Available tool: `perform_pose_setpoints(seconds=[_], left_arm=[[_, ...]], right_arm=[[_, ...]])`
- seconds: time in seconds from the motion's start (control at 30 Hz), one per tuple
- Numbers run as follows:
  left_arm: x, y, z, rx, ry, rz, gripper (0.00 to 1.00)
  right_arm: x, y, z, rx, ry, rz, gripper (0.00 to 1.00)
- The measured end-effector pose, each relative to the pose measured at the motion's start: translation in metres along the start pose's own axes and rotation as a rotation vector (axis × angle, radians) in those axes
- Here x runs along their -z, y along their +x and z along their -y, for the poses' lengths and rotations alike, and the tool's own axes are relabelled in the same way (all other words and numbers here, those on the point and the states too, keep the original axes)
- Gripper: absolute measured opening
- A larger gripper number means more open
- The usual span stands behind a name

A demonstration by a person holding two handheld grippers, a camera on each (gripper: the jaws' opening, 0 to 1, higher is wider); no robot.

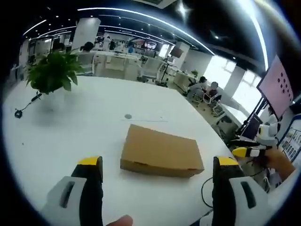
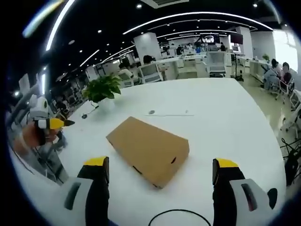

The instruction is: Operate the shoe box by opening the lid, removing the specified soft item, and placing it in the target area until the item is outside and the box remains undamaged.

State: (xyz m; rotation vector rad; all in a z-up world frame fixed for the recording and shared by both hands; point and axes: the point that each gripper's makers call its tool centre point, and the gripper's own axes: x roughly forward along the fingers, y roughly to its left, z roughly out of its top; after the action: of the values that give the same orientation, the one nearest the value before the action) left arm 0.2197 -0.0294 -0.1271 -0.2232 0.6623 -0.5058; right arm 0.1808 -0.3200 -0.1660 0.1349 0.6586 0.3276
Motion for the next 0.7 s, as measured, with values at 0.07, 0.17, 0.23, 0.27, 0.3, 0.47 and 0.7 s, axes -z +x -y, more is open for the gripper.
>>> perform_pose_setpoints(seconds=[0.07,0.17,0.23,0.27,0.3,0.47,0.7], left_arm=[[-0.001,0.002,0.002,0.002,0.010,0.007,0.99],[0.000,0.003,0.005,0.008,0.008,0.013,0.99],[0.003,0.004,0.007,0.012,0.003,0.001,0.99],[0.006,0.005,0.008,0.015,0.006,-0.003,0.99],[0.007,0.005,0.009,0.017,0.010,-0.006,0.99],[0.013,0.008,0.010,0.024,0.005,-0.025,0.99],[0.012,0.008,0.007,0.025,-0.001,-0.021,0.99]], right_arm=[[-0.002,-0.001,0.000,0.000,-0.010,0.013,0.93],[0.002,-0.002,0.003,0.004,-0.004,0.004,0.93],[0.005,-0.002,0.004,0.007,-0.002,-0.003,0.93],[0.007,-0.002,0.003,0.006,0.000,-0.012,0.93],[0.008,-0.002,0.003,0.005,-0.001,-0.014,0.93],[0.013,0.002,0.002,0.006,0.007,-0.020,0.93],[0.021,0.007,-0.003,-0.002,0.003,-0.055,0.93]])
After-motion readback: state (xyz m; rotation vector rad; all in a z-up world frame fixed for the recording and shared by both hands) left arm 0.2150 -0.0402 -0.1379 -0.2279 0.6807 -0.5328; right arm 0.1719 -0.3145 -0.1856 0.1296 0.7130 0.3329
